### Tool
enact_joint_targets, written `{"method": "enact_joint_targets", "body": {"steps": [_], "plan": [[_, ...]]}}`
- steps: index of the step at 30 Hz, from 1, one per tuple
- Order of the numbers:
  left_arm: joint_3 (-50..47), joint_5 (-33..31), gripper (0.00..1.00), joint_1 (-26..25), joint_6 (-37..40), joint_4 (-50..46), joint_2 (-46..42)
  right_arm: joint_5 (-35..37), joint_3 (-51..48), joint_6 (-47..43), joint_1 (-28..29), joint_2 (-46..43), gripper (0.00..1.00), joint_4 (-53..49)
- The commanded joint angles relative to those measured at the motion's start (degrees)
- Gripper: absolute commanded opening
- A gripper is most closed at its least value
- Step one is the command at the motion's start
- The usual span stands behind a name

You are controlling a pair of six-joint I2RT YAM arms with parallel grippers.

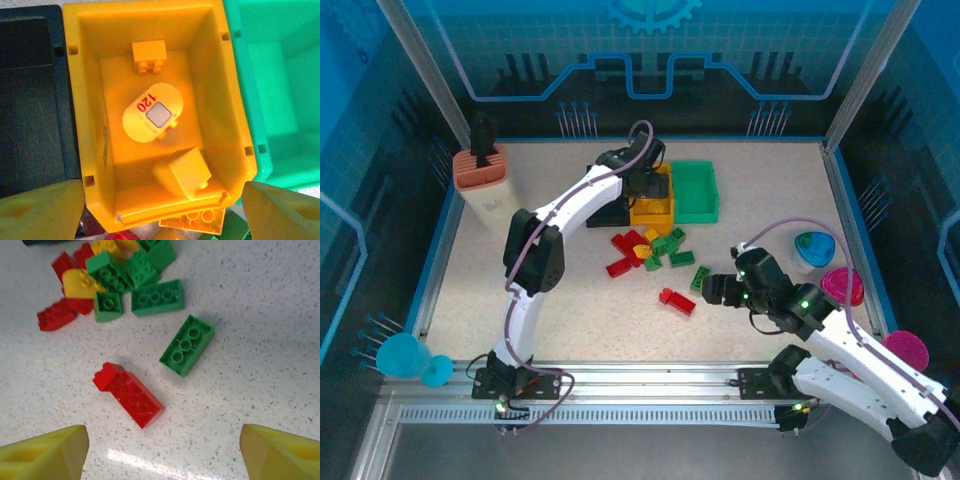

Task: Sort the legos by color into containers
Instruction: Place the lego in the container, then pick up the lego from the bottom-center of the table.

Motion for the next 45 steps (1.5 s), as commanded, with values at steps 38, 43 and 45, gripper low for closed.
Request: {"method": "enact_joint_targets", "body": {"steps": [38, 43, 45], "plan": [[-77.8, 1.3, 0.79, -6.1, -11.4, 3.7, -83.5, -4.3, 13.5, -22.9, 10.9, 42.9, 0.68, 5.1], [-79.2, 1.1, 0.79, -6.2, -11.7, 2.5, -86.1, -3.0, 14.1, -23.6, 10.9, 46.7, 0.67, 6.0], [-79.5, 1.2, 0.79, -6.2, -12.0, 2.4, -86.3, -2.7, 14.7, -23.9, 10.9, 48.3, 0.65, 5.7]]}}
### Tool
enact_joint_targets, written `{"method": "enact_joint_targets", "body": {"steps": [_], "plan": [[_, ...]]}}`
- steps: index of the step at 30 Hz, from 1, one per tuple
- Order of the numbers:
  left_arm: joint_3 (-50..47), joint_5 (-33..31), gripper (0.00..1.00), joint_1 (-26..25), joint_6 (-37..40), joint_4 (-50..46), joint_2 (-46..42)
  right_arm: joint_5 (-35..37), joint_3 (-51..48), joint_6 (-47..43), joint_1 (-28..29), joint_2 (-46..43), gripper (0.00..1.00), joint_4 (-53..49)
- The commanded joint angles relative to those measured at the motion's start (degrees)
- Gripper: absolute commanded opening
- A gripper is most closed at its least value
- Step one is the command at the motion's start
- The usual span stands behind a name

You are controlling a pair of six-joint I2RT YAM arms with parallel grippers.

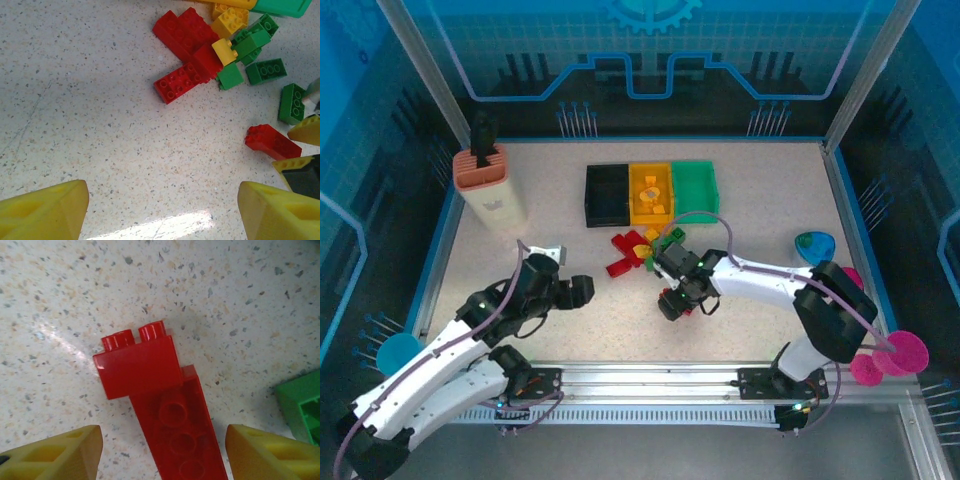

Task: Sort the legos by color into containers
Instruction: Pick up the lego from the bottom-center of the table.

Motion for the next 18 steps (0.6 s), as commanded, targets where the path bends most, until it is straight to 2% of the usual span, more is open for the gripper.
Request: {"method": "enact_joint_targets", "body": {"steps": [1, 6, 12, 18], "plan": [[-1.1, -0.7, 0.79, -0.3, -1.3, -1.4, -0.7, 1.4, 2.0, -1.4, 0.8, 3.0, 0.65, -0.4], [-1.1, -0.9, 0.79, -0.3, -1.4, -1.3, -0.9, 2.8, 2.8, -0.7, 1.9, 5.0, 0.57, -0.9], [-0.5, -1.2, 0.78, -0.3, -1.1, -2.1, -1.6, 7.4, 5.1, 1.3, 5.6, 4.1, 0.33, -4.5], [-0.7, -1.2, 0.78, -0.3, -1.4, -2.2, -2.2, 7.6, 10.0, 2.3, 7.2, -0.4, 0.31, -7.5]]}}
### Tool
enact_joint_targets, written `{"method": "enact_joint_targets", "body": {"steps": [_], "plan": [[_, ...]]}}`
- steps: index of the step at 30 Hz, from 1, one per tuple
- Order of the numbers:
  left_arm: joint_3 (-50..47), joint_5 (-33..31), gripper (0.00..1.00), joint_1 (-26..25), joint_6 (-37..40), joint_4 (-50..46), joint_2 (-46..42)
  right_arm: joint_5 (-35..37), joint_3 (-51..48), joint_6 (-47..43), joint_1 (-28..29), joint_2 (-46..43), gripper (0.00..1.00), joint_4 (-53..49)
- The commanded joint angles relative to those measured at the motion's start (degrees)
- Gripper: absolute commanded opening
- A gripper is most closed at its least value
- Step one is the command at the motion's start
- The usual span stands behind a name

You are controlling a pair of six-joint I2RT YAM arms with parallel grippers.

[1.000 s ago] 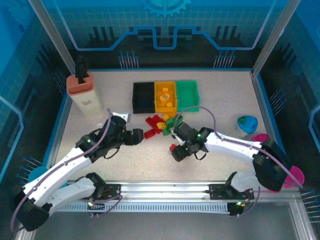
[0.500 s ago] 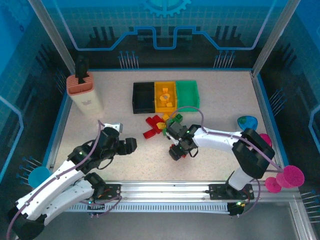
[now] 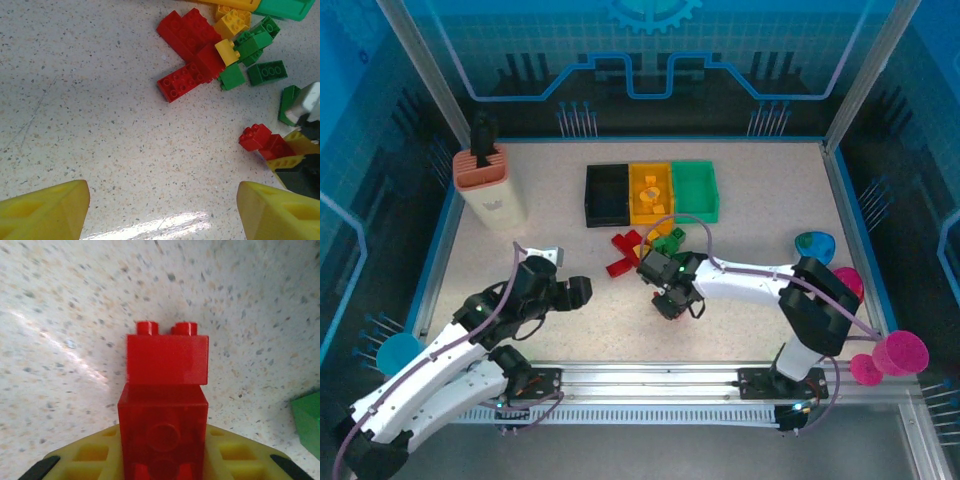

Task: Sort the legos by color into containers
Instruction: Pick up the lego from the bottom-center of the table.

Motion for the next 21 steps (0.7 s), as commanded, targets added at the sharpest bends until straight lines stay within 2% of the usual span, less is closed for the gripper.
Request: {"method": "enact_joint_targets", "body": {"steps": [1, 8, 11, 16, 21], "plan": [[-0.6, -0.7, 0.78, -0.3, -0.5, -1.2, -0.6, 1.4, 4.7, 0.7, 0.6, -3.9, 0.31, -3.1], [-0.7, -0.8, 0.78, -0.4, -1.7, -1.9, -0.9, -2.3, 19.1, -1.7, -2.7, 0.2, 0.30, -2.6], [-0.5, 0.4, 0.77, -0.8, -2.4, -1.7, -0.4, -4.1, 26.9, -2.6, -4.9, 5.7, 0.29, -2.4], [0.2, -1.6, 0.77, -2.9, -3.1, -4.0, -0.1, -8.9, 41.1, -3.1, -8.9, 17.1, 0.29, -3.0], [-0.8, -0.9, 0.77, -3.8, -5.5, -4.6, -1.8, -7.6, 55.2, -3.8, -10.8, 27.7, 0.28, -6.6]]}}
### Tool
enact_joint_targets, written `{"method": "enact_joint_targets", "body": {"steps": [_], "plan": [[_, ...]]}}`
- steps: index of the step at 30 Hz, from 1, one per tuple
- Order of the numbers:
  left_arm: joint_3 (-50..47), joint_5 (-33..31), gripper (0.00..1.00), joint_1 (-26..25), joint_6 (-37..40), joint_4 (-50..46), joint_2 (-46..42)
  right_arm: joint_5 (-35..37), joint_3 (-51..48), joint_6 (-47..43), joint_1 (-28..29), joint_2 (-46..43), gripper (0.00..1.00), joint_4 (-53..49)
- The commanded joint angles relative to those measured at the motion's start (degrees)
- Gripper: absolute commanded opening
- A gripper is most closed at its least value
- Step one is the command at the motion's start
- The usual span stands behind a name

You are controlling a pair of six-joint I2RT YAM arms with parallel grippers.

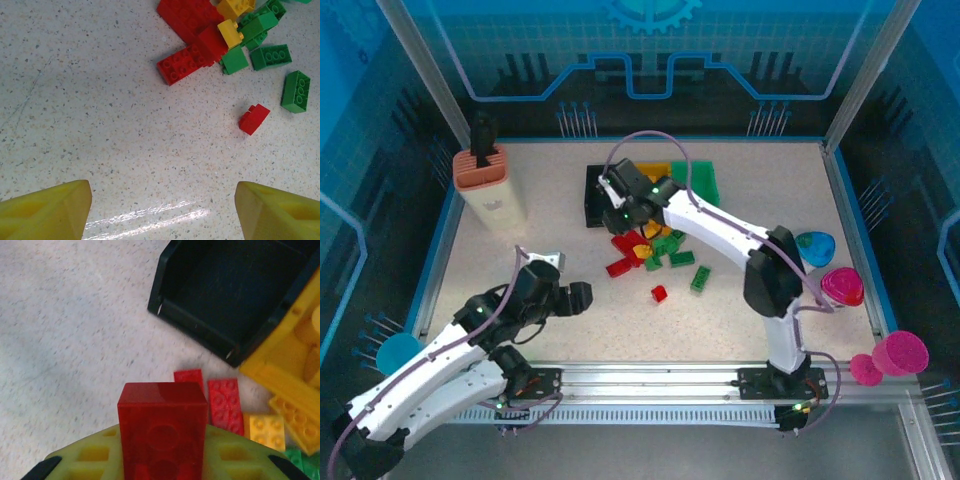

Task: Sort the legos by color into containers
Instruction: Pick up the lego from the bottom-center of the table, then place the lego in the container.

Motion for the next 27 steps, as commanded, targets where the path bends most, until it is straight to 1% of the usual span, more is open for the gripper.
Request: {"method": "enact_joint_targets", "body": {"steps": [1, 5, 10, 14, 18, 19, 20, 22, 23, 24, 25, 27], "plan": [[-1.0, -0.4, 0.76, -1.0, -3.1, -1.8, -1.9, -1.1, 8.6, -1.1, -1.2, 5.8, 0.28, -4.5], [-1.7, -0.7, 0.76, -2.0, -4.5, -2.0, -3.5, -1.1, 15.7, -1.0, -2.3, 10.2, 0.28, -4.8], [-1.1, -0.7, 0.76, -2.5, -4.4, -3.1, -3.8, -0.6, 23.0, -0.2, -3.2, 15.7, 0.28, -4.5], [-0.6, -0.9, 0.76, -3.2, -4.6, -3.8, -4.2, 1.5, 29.2, 1.2, -3.9, 21.3, 0.28, -4.2], [-0.6, -0.9, 0.76, -3.6, -5.0, -3.7, -4.3, 4.3, 33.9, 3.6, -4.2, 25.1, 0.29, -2.7], [-0.4, -0.9, 0.76, -3.8, -5.1, -3.8, -4.2, 5.3, 34.9, 4.5, -4.3, 25.8, 0.34, -2.6], [-0.1, -0.9, 0.76, -3.7, -5.1, -4.0, -4.2, 6.3, 35.8, 5.3, -4.4, 26.5, 0.44, -2.7], [0.6, -1.0, 0.76, -3.9, -5.0, -4.5, -4.3, 5.7, 37.6, 5.8, -4.5, 26.8, 0.73, -3.3], [0.9, -1.2, 0.76, -3.9, -4.9, -4.8, -4.3, 6.6, 38.6, 6.2, -4.3, 26.3, 0.82, -3.9], [1.2, -1.3, 0.76, -4.1, -4.8, -4.9, -4.3, 7.4, 38.7, 5.9, -4.0, 25.3, 0.85, -3.9], [1.4, -1.4, 0.76, -4.1, -4.8, -5.0, -4.2, 8.4, 38.4, 5.7, -3.7, 23.8, 0.86, -3.9], [1.5, -1.6, 0.76, -4.2, -4.4, -5.0, -4.1, 8.5, 36.4, 5.7, -3.4, 19.9, 0.86, -3.0]]}}
